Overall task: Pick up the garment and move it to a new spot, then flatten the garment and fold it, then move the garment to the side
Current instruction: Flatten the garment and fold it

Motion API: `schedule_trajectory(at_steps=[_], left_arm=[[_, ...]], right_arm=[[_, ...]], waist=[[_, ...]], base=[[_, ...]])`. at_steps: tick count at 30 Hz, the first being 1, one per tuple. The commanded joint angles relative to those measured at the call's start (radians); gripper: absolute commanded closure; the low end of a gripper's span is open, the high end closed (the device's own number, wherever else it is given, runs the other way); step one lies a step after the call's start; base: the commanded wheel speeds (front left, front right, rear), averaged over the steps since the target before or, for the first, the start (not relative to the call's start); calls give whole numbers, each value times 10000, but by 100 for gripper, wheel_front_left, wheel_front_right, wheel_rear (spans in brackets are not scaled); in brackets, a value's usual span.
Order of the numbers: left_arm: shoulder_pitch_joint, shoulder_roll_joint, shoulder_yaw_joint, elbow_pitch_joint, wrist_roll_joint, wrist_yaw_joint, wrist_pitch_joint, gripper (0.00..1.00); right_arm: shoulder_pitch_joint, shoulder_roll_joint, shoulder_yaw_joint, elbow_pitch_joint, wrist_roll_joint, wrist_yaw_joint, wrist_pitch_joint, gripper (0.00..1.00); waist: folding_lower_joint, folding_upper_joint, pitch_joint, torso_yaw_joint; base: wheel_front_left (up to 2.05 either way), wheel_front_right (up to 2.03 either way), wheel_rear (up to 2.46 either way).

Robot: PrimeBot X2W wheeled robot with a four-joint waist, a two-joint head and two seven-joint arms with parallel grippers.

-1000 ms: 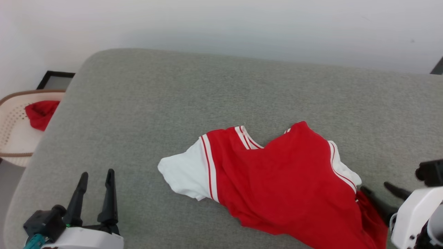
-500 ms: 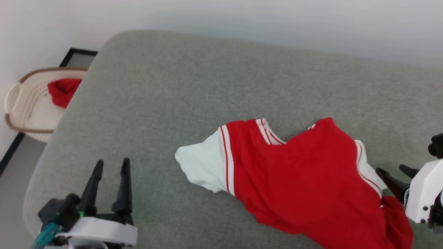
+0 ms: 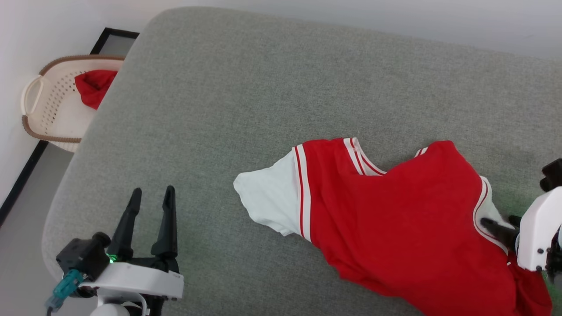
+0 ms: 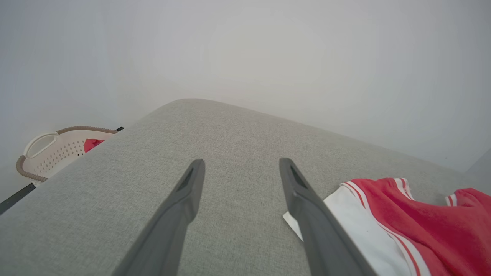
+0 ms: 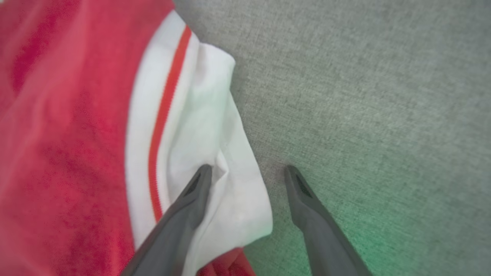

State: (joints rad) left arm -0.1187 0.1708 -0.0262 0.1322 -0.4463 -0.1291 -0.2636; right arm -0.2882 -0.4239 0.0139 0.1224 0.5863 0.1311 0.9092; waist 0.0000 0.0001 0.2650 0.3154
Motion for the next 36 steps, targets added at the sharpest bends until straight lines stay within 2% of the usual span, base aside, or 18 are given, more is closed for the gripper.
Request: schedule_trajectory(at_steps=[1, 10, 22, 26, 36], left_arm=[[-79, -12, 2, 10, -38, -28, -9, 0], [-63, -33, 183, 59, -65, -28, -9, 0], [182, 62, 444, -68, 48, -28, -9, 0], [196, 83, 424, -59, 54, -28, -9, 0], [139, 179, 273, 38, 69, -28, -9, 0]], right_arm=[[123, 104, 184, 297, 17, -7, 162, 100], [-499, -99, 192, 115, 121, -7, 1, 100], [-888, -776, -451, -511, -293, -7, -1376, 100], [-678, -961, -942, -288, -704, -7, -1764, 100], [-105, -880, -2229, 999, -1690, -7, -2253, 100]], waist=[[0, -1, 40, 21], [0, -1, -6, -195], [0, -1, -363, -928], [0, -1, -424, -1097], [0, -1, -455, -1221]], base=[[0, 0, 0], [0, 0, 0], [0, 0, 0], [0, 0, 0], [0, 0, 0]])
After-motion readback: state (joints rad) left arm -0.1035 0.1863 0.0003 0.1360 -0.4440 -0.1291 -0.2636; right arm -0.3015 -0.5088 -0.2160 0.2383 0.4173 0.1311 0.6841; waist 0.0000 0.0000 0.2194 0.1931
